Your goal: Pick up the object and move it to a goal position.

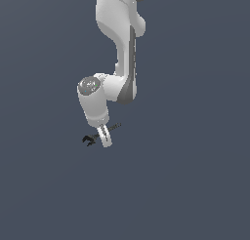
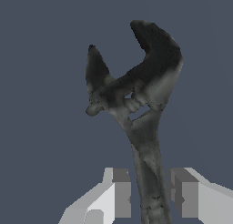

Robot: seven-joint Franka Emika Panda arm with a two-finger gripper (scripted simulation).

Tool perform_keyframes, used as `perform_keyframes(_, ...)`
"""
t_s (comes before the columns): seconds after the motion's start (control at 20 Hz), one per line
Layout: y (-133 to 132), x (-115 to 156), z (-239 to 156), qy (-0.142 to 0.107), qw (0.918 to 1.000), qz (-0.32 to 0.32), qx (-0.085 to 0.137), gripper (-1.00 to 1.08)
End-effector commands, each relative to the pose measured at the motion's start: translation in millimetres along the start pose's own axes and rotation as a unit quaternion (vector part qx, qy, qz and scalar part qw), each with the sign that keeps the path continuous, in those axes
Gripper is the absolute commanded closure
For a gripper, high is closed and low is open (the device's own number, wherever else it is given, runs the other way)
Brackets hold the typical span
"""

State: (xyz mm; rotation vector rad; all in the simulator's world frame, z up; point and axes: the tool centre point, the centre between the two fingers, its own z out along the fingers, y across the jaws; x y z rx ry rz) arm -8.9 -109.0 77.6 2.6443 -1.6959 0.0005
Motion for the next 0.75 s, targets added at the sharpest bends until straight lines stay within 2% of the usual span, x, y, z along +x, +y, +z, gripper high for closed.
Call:
perform_keyframes(0.0, 8, 27, -10, 0.0, 1.0, -0.001, 0.0, 1.08)
perform_keyframes(0.35, 20, 76, -28, 0.0, 1.0, -0.001, 0.0, 1.08)
perform_keyframes(0.7, 22, 88, -32, 0.0, 1.0, -0.001, 0.0, 1.08)
